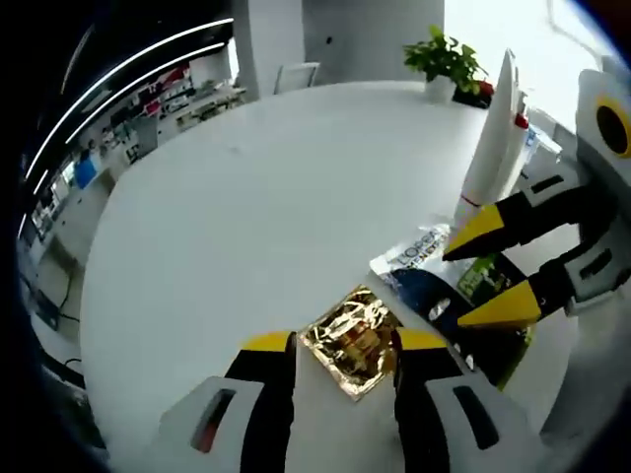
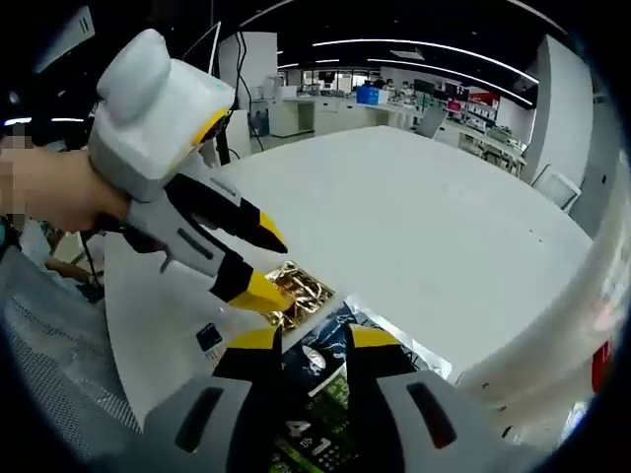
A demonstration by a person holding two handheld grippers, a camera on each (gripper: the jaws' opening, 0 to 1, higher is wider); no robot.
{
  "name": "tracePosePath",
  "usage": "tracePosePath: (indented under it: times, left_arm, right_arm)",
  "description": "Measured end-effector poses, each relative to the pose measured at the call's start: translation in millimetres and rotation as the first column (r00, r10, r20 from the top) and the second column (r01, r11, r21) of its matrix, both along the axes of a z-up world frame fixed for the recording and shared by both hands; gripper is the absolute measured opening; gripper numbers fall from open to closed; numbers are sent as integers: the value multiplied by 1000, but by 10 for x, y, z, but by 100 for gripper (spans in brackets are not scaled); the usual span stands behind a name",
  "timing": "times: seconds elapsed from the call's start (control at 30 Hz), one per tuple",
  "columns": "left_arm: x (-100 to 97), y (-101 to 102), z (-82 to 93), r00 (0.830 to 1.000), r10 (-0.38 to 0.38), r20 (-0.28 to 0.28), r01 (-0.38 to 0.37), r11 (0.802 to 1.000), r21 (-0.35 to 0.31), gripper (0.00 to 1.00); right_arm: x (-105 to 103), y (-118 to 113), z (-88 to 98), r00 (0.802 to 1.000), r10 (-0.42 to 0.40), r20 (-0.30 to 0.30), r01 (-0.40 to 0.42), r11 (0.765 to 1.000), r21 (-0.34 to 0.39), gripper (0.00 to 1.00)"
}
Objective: Arrange the skincare products in the storage area until every visible bottle or jar stands upright without overlapping.
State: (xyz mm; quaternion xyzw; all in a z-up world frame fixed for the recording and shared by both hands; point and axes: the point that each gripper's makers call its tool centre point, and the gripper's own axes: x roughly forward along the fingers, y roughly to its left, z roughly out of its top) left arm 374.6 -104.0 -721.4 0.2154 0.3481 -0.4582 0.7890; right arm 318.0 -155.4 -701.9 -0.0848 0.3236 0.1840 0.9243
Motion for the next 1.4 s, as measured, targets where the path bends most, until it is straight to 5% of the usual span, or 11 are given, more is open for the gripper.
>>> tracePosePath:
  times: [0.6,1.0,1.2,1.4]
  left_arm:
    - [-561,288,253,996,52,-66,-55,998,-30,72]
    - [-1048,670,320,972,199,-124,-208,976,-69,93]
    - [-1319,759,330,956,224,-190,-246,964,-98,97]
    - [-1274,697,513,957,237,-165,-264,950,-165,97]
  right_arm:
    - [-769,56,282,999,31,10,-32,997,67,74]
    - [-1307,-588,549,980,-198,34,191,970,152,99]
    - [-1406,-1011,602,946,-321,42,310,937,163,99]
    - [-1444,-1236,622,932,-355,73,343,930,133,98]
